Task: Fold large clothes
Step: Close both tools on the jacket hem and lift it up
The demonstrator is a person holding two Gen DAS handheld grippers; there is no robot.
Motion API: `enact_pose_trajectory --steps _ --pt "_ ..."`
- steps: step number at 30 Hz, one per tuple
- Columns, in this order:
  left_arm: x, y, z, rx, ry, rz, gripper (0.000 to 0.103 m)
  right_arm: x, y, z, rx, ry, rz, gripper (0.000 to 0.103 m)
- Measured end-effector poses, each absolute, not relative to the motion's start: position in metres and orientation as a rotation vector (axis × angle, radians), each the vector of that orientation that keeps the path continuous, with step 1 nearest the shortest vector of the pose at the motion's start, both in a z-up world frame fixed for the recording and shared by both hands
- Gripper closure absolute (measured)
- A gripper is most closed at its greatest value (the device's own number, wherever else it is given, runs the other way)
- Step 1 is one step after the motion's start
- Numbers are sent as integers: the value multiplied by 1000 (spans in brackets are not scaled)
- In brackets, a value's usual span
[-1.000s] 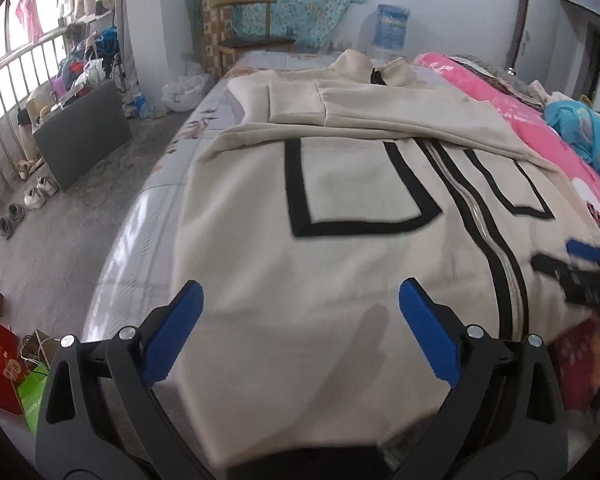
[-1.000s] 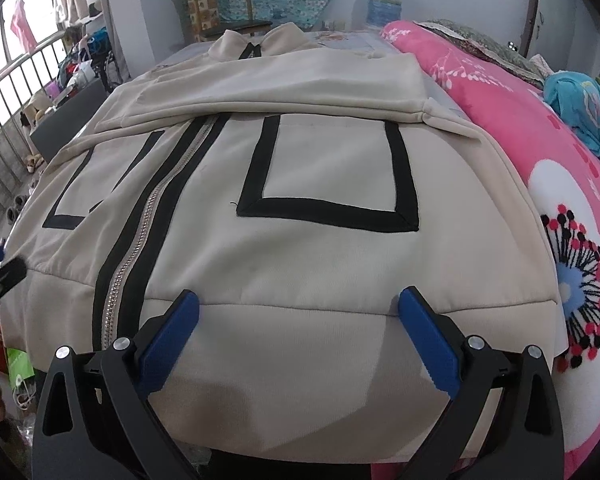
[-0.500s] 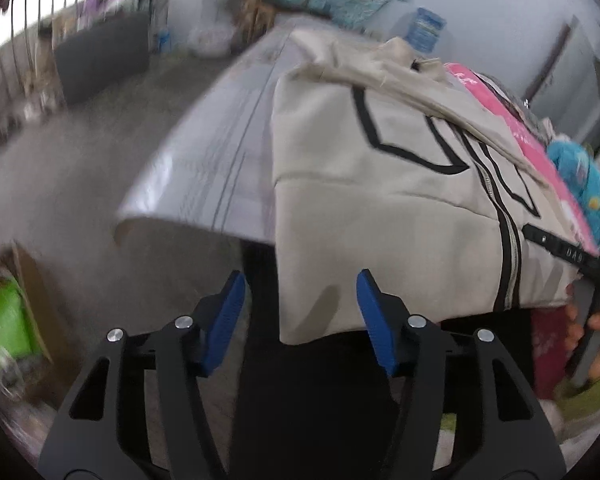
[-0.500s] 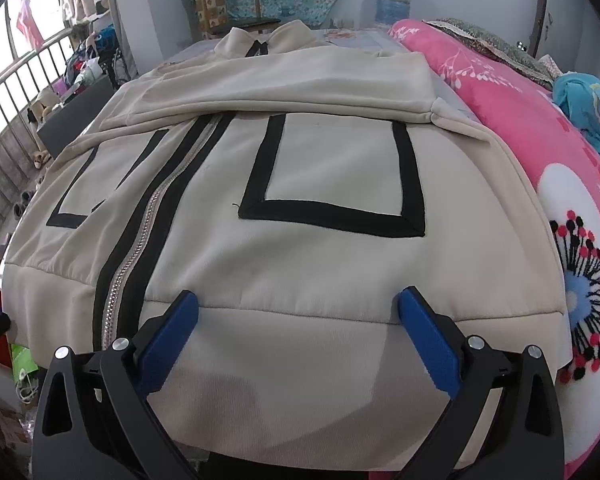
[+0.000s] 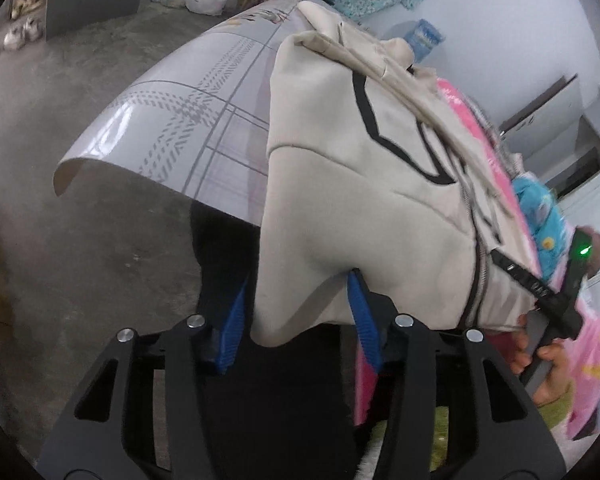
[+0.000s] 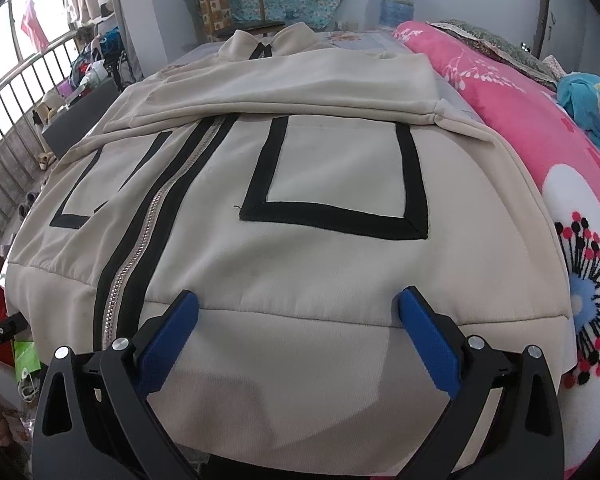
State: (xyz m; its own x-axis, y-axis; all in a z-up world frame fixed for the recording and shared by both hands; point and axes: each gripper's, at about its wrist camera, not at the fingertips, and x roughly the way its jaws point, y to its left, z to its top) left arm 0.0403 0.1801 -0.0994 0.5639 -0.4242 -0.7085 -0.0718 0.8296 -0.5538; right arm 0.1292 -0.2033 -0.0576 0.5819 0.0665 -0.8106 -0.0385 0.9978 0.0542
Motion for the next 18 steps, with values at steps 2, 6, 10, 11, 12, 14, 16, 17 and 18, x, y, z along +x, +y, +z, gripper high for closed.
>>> enact_pose_trajectory --steps 2,6,10,11,12,14,16,17,18 --pt "38 184 -96 -605 930 -249 51 130 -203 -57 31 952 63 6" --pt "41 184 -94 -632 902 -287 49 130 -202 -57 33 951 59 6" --pt "47 177 -99 -605 941 -265 54 130 -202 -57 33 949 58 6" --pt "47 174 -99 -596 942 -264 57 130 -202 -58 32 950 59 6" --pt "44 174 -97 -587 939 -262 59 130 -202 -58 32 951 59 6" --pt "41 169 -92 -545 931 -250 70 129 -202 -57 30 953 60 6" --pt "39 159 -84 -456 931 -212 79 130 -203 -57 29 959 66 6" --pt "38 154 -81 -410 933 -192 85 130 -203 -56 28 969 72 6" --pt "37 150 -79 -366 934 -171 88 129 -204 -54 27 978 76 6"
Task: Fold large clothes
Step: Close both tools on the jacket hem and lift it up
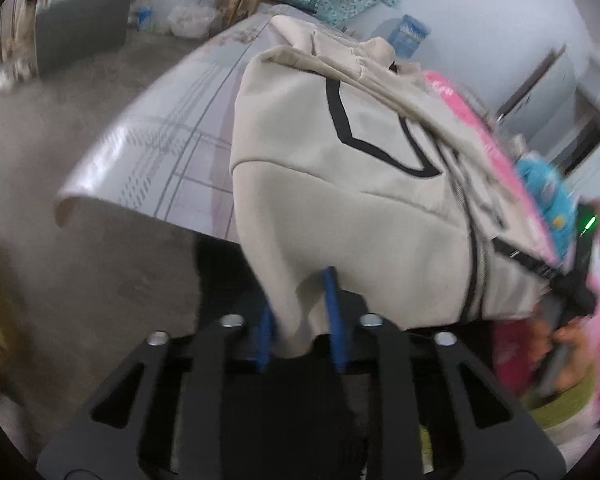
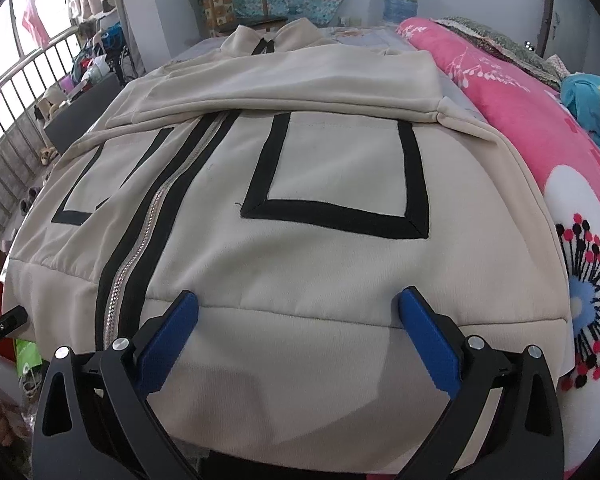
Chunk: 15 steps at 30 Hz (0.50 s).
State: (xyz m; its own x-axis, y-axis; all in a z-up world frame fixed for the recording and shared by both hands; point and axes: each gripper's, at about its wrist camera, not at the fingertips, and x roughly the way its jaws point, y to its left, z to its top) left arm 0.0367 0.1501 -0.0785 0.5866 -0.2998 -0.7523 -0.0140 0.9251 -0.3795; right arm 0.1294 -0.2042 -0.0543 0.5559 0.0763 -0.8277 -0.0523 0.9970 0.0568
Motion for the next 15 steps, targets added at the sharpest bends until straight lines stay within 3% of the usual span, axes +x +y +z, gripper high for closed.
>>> enact_pose_trajectory --steps 6,15 --pt "31 111 -64 -38 925 -41 94 104 -224 -33 48 963 55 7" --pt "34 99 -66 79 939 8 94 35 -303 -10 196 997 -77 26"
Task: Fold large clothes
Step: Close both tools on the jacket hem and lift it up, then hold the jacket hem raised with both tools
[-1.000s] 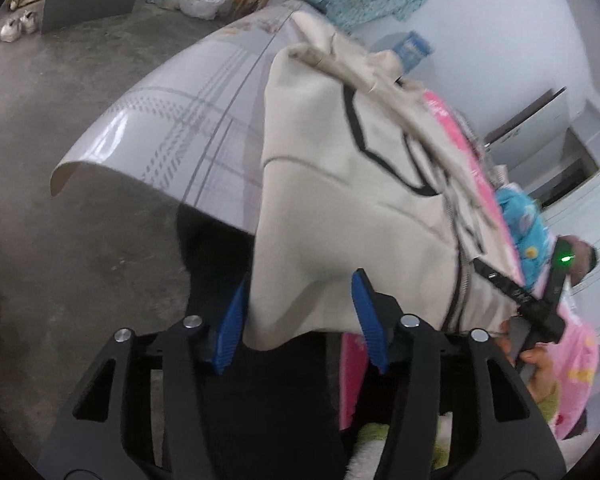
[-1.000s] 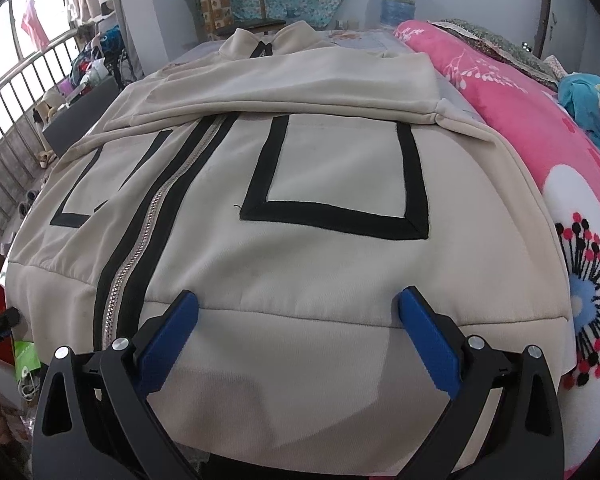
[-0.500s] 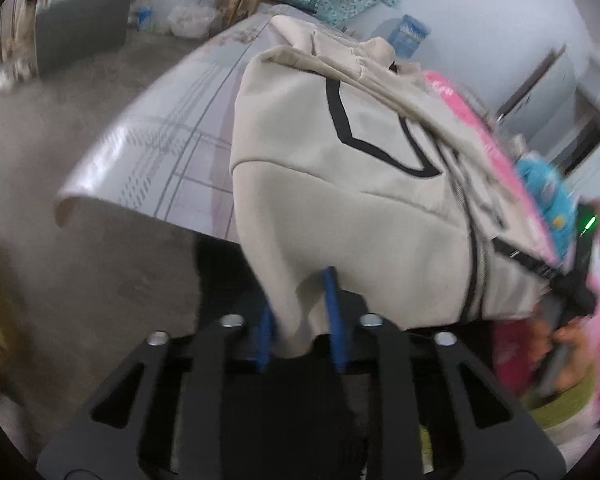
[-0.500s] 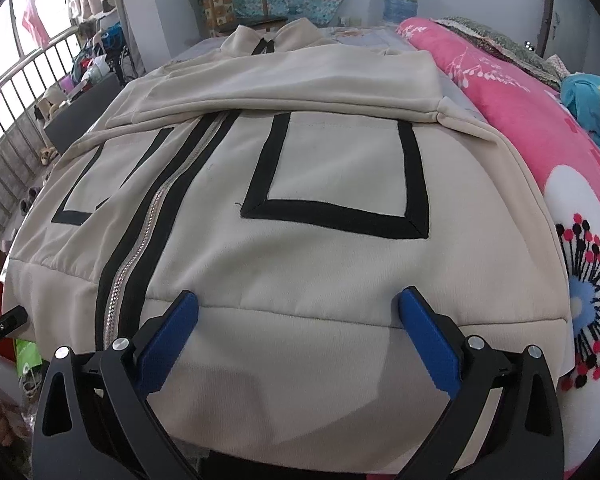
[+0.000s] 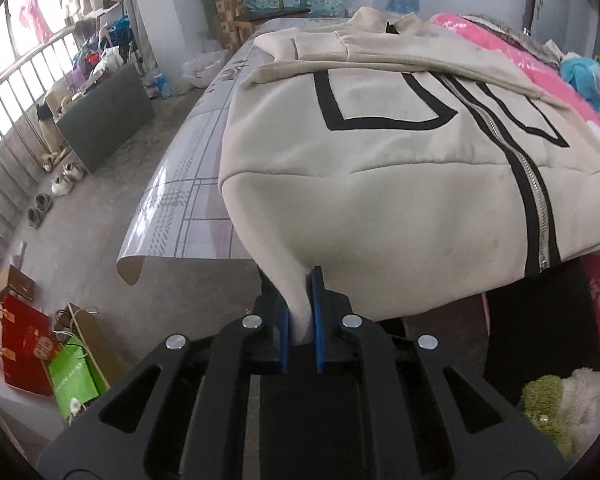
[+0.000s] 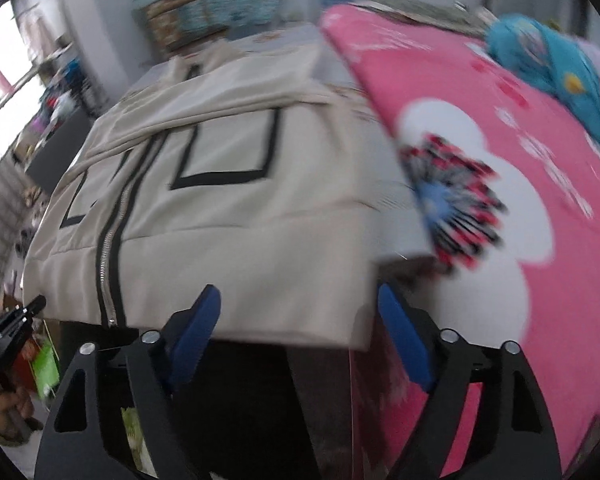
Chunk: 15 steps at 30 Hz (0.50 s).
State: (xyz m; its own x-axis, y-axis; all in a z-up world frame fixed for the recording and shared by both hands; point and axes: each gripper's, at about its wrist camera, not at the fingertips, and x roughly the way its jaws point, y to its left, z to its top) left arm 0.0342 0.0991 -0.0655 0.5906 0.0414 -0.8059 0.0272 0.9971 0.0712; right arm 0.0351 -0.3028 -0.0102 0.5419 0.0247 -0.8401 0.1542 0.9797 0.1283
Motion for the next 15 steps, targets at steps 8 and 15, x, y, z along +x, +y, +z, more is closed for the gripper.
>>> enact_pose_trajectory --steps 8,15 --pt "36 98 -66 92 946 14 94 32 -349 -43 447 1055 -86 42" --pt "36 98 -67 86 950 18 94 49 -344 -62 456 1103 -46 53"
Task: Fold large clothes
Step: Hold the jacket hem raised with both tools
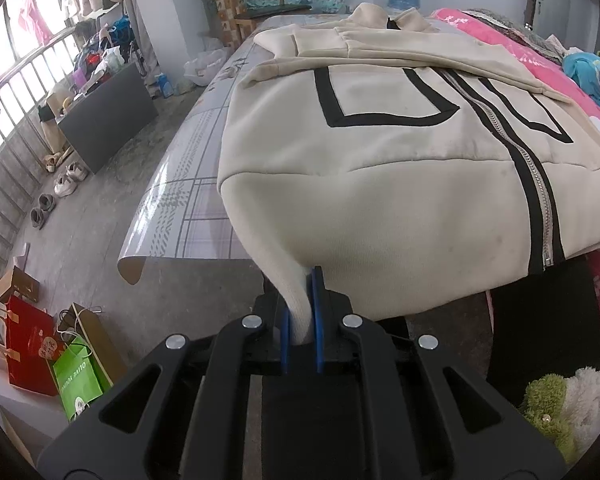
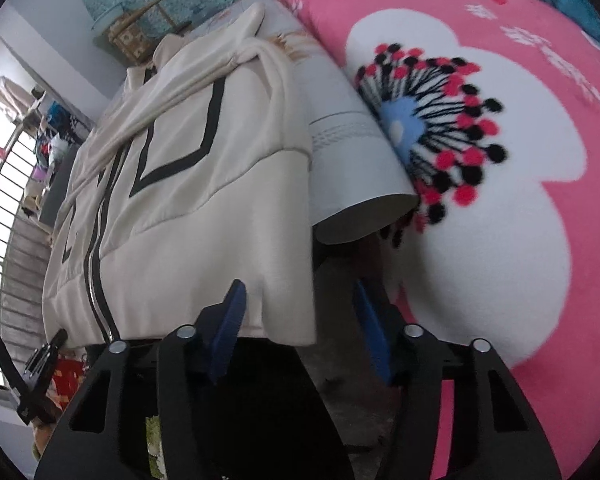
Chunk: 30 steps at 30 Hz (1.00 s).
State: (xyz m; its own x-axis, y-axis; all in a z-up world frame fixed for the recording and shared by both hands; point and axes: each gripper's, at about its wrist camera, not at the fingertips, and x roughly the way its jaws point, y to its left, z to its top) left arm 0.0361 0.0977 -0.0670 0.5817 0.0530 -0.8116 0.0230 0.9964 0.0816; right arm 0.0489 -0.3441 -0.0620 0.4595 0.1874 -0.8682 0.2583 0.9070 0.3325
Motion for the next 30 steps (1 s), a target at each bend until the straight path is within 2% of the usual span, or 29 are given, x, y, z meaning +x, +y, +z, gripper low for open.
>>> enact_pose_trajectory --steps 5,8,30 --pt "36 97 -67 88 949 17 94 50 -334 -63 432 1115 -20 67" --pt "36 97 -67 87 950 18 94 51 -332 -66 427 1132 -16 71" --pt "35 99 -68 87 952 20 93 48 -329 -67 405 1137 -14 90"
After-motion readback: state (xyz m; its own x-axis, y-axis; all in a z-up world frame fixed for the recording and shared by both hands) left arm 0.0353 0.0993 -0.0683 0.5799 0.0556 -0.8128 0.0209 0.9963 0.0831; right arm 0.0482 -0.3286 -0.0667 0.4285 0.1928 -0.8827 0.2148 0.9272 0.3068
